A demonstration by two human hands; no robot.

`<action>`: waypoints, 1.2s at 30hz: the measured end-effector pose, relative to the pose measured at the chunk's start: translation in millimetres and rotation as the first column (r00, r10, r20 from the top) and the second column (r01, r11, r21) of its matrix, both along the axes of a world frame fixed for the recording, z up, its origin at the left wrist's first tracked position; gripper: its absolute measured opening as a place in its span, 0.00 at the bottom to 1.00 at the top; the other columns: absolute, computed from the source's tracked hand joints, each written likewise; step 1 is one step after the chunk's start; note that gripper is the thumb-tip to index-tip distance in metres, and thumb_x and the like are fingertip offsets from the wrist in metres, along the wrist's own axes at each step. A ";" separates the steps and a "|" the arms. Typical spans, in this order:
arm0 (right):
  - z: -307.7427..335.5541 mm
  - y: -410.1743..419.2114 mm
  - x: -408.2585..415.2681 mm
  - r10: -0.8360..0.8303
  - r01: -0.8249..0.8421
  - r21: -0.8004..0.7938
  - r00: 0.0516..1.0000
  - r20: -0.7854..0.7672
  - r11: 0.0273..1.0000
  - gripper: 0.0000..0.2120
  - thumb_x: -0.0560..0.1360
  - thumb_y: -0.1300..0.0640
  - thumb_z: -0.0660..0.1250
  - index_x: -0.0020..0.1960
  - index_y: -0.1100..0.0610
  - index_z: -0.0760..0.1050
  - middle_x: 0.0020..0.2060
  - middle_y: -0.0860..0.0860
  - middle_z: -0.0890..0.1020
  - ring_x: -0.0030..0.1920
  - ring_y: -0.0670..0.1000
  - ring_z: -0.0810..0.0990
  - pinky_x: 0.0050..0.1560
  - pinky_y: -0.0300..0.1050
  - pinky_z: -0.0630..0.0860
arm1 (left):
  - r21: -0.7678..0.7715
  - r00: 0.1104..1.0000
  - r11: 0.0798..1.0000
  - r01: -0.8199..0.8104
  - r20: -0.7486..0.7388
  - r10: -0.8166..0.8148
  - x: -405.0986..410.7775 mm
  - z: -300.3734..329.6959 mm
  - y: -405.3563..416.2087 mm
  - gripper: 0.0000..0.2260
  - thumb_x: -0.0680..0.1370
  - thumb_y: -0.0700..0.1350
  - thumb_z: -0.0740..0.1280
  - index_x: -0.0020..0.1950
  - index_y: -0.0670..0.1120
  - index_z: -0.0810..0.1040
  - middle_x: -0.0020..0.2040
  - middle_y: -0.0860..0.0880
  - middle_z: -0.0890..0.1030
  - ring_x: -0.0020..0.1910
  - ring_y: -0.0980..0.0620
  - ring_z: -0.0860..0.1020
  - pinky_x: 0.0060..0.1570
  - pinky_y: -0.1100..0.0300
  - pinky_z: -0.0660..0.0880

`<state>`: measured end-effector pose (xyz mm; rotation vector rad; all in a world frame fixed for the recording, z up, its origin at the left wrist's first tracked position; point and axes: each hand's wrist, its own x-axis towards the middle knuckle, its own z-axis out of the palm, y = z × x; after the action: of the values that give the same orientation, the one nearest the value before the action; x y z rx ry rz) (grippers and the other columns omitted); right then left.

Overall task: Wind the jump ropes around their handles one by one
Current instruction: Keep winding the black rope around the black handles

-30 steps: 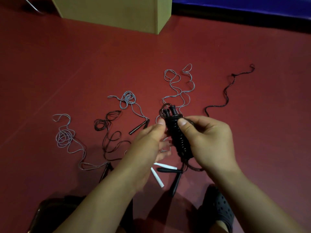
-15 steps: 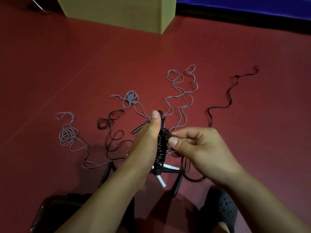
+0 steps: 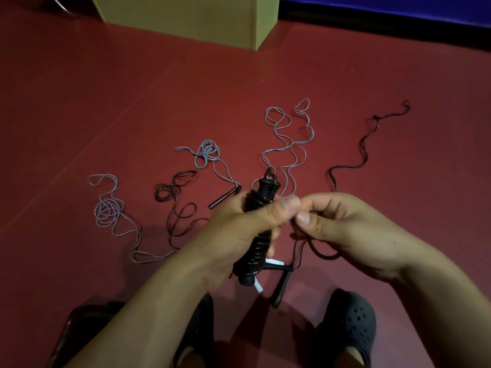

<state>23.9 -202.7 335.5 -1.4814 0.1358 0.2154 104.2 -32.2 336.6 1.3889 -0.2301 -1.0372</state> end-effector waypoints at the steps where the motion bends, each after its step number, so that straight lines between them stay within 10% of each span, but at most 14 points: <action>1: 0.0 -3.6 -1.4 0.029 -0.029 0.021 1.000 0.002 0.999 0.11 0.74 0.54 0.68 0.48 0.61 0.82 0.41 0.66 0.80 0.44 0.53 0.77 0.50 0.43 0.74 | -0.033 1.000 0.999 0.025 0.004 -0.025 -0.9 2.0 0.2 0.21 0.61 0.55 0.78 0.47 0.48 0.77 0.32 0.48 0.75 0.27 0.50 0.72 0.28 0.61 0.71; 9: 0.6 -14.0 -4.3 0.009 -0.013 -0.068 0.999 -0.051 0.998 0.17 0.63 0.37 0.77 0.36 0.52 0.81 0.28 0.51 0.72 0.29 0.49 0.65 0.27 0.36 0.62 | -0.024 0.991 0.993 0.112 0.082 -0.110 -4.7 2.0 2.5 0.08 0.65 0.39 0.72 0.43 0.42 0.80 0.39 0.42 0.82 0.37 0.47 0.82 0.35 0.58 0.77; 14: 2.0 -12.2 -5.8 -0.013 0.008 -0.041 0.993 -0.113 0.999 0.09 0.69 0.51 0.70 0.32 0.51 0.79 0.28 0.49 0.70 0.28 0.46 0.67 0.33 0.41 0.64 | 0.031 0.996 0.997 0.072 0.045 -0.073 -5.3 1.1 4.1 0.18 0.64 0.39 0.72 0.52 0.43 0.73 0.43 0.44 0.76 0.44 0.46 0.77 0.49 0.45 0.80; 27: -2.7 -7.9 -1.2 -0.126 0.127 0.023 0.991 -0.034 0.992 0.09 0.71 0.54 0.67 0.33 0.53 0.78 0.31 0.55 0.68 0.27 0.44 0.63 0.27 0.33 0.62 | -0.070 0.998 0.996 -0.055 -0.020 0.053 3.0 0.9 4.7 0.23 0.66 0.40 0.74 0.60 0.40 0.76 0.41 0.50 0.82 0.38 0.54 0.80 0.37 0.61 0.78; 36: -8.3 -6.9 0.3 -0.106 0.105 0.022 0.994 0.037 0.994 0.17 0.64 0.38 0.76 0.37 0.52 0.79 0.33 0.55 0.69 0.34 0.50 0.64 0.32 0.37 0.64 | -0.126 0.998 0.990 -0.064 -0.029 0.061 5.5 -2.7 6.1 0.21 0.67 0.40 0.72 0.60 0.39 0.78 0.46 0.47 0.82 0.42 0.53 0.81 0.41 0.62 0.78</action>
<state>24.2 -209.6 327.3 -1.4532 0.1801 0.1030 109.7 -26.1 333.8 1.2602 -0.2288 -0.9715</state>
